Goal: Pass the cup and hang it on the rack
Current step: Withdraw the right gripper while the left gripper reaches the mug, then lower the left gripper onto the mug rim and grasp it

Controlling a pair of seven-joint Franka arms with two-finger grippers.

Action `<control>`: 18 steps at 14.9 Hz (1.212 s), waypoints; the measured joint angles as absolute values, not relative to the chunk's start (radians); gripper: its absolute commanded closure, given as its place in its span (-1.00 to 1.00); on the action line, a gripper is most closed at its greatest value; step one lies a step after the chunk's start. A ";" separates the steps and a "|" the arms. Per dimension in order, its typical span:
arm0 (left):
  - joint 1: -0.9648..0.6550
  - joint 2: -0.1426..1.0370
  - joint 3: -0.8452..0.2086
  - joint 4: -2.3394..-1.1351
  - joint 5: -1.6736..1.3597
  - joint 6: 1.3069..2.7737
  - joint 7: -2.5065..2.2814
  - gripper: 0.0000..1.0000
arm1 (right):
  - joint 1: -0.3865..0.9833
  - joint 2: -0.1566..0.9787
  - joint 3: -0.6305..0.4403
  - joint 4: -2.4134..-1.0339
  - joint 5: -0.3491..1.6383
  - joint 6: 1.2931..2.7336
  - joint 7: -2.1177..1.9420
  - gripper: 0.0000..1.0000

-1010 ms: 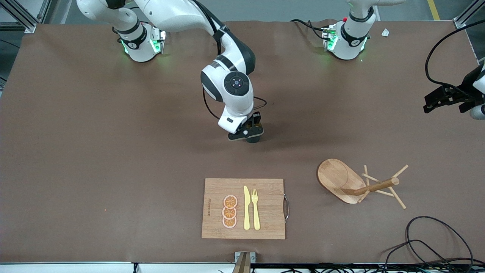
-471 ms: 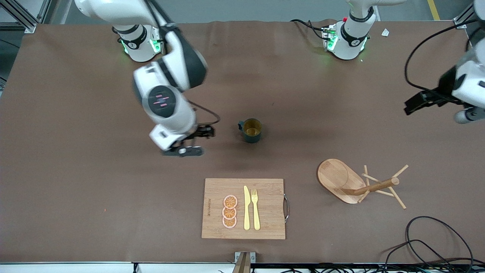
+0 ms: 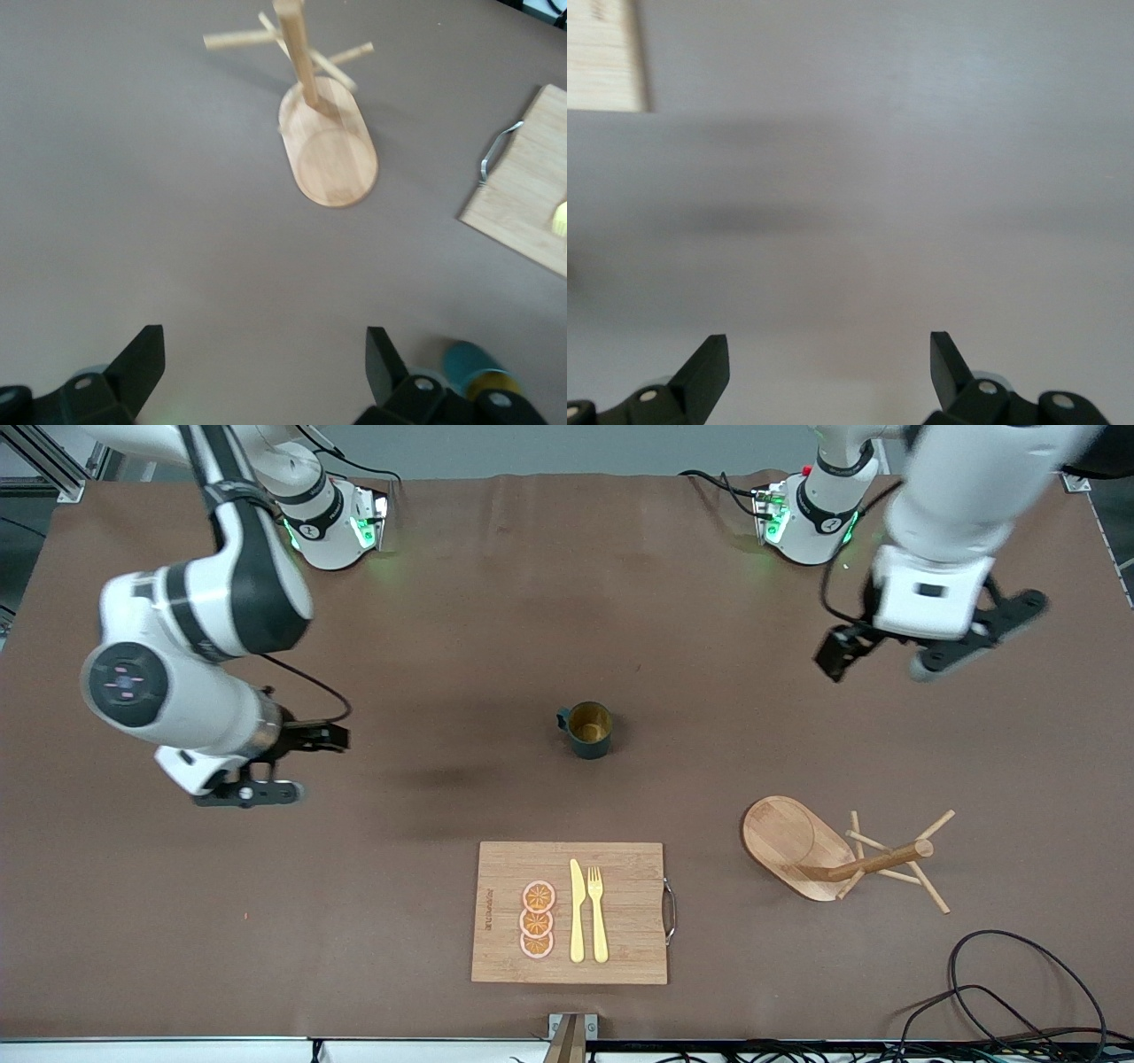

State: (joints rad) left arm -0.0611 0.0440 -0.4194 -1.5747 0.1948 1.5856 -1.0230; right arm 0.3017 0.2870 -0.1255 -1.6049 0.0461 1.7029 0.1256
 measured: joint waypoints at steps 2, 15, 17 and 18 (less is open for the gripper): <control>-0.105 0.081 -0.479 -1.571 0.260 1.587 -1.211 -1.00 | 0.221 0.237 -0.126 -1.645 0.037 1.701 0.038 -1.00; -0.825 0.704 -0.401 -1.399 0.814 1.598 -2.287 -1.00 | -0.010 0.121 -0.125 -1.634 0.000 1.621 -0.061 -1.00; -0.953 0.787 -0.293 -1.347 0.820 1.608 -2.357 -1.00 | -0.010 0.117 -0.123 -1.594 -0.001 1.584 -0.061 -1.00; -1.001 0.825 -0.251 -1.321 0.821 1.621 -2.385 -1.00 | -0.010 0.117 -0.122 -1.567 -0.001 1.559 -0.061 -1.00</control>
State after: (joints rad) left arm -1.0014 0.8250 -0.2514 -1.3211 0.8209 1.6209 -2.3849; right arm -0.0099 0.1166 -0.1215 -1.5666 -0.0011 1.5591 -0.0611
